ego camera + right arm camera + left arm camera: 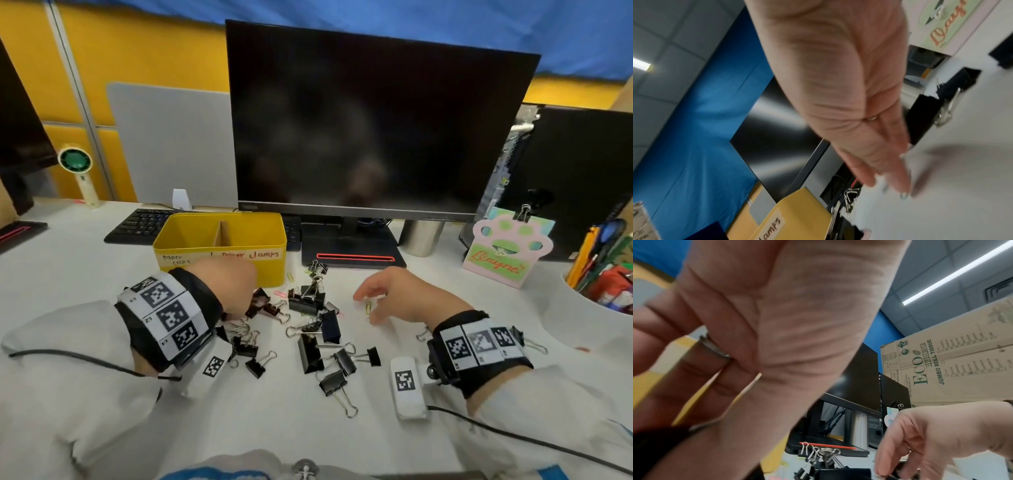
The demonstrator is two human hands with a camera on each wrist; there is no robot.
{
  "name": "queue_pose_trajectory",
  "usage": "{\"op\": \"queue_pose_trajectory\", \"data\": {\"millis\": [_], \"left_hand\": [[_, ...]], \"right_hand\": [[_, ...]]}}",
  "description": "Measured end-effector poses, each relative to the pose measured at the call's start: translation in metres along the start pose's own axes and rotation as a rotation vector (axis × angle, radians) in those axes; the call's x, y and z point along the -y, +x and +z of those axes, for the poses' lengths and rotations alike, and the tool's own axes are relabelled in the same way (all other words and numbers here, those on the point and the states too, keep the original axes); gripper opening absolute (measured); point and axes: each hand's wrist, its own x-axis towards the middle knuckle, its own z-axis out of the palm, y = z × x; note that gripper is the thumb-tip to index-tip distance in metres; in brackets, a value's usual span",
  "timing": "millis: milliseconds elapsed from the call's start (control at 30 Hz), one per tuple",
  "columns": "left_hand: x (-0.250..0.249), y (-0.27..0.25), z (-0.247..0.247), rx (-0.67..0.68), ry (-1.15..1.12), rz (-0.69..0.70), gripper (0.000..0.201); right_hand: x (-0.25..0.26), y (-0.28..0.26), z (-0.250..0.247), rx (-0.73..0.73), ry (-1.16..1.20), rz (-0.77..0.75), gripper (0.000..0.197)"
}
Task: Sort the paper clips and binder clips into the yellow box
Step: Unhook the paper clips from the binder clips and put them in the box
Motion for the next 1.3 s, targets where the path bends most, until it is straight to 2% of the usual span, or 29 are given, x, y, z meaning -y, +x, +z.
{"op": "queue_pose_trajectory", "data": {"millis": [67,133,233,300,400,500,600,767,933,1000,1033,1133,1200,1233,1300], "left_hand": [[0.004,-0.002,-0.002,0.032,0.101,-0.011,0.038],[0.006,-0.003,-0.004,0.055,0.17,-0.018,0.05],[0.0,-0.007,-0.01,0.028,0.127,0.002,0.052],[-0.009,-0.006,-0.013,-0.051,0.048,0.082,0.046],[-0.027,-0.002,-0.014,-0.144,-0.187,0.291,0.045],[-0.052,0.006,-0.012,-0.093,-0.295,0.506,0.049],[-0.069,0.013,-0.008,0.006,-0.19,0.597,0.055],[-0.071,0.017,-0.006,-0.025,-0.133,0.583,0.042],[-0.055,0.012,0.0,-0.134,-0.261,0.521,0.034],[-0.045,0.009,0.002,-0.17,-0.336,0.482,0.032],[-0.041,0.008,0.003,-0.19,-0.372,0.464,0.032],[-0.029,0.004,0.005,-0.255,-0.467,0.427,0.029],[-0.022,0.003,0.006,-0.289,-0.497,0.387,0.027],[-0.018,0.002,0.006,-0.299,-0.505,0.365,0.027],[-0.011,0.002,0.006,-0.304,-0.476,0.323,0.024]], "right_hand": [[0.0,0.001,0.003,0.011,-0.062,0.058,0.043],[0.0,0.0,0.005,-0.01,-0.06,0.075,0.036],[-0.001,0.0,0.006,-0.061,-0.014,0.085,0.023],[0.001,0.0,0.006,-0.095,-0.007,0.09,0.018],[0.005,0.001,0.005,-0.098,-0.047,0.07,0.014],[0.009,0.003,0.009,-0.107,-0.084,0.046,0.015],[0.01,0.005,0.015,-0.111,-0.09,0.064,0.016],[0.007,0.005,0.021,-0.101,-0.052,0.098,0.014],[0.005,0.007,0.022,-0.112,0.042,0.109,0.017],[0.003,0.007,0.024,-0.169,0.204,0.132,0.015],[0.003,0.006,0.025,-0.199,0.37,0.156,0.013],[0.011,0.003,0.025,-0.248,1.096,0.227,0.01],[0.014,0.004,0.023,-0.213,1.517,0.297,0.011],[0.013,0.005,0.022,-0.176,1.64,0.325,0.014],[0.013,0.007,0.019,-0.11,1.736,0.364,0.02]]}}
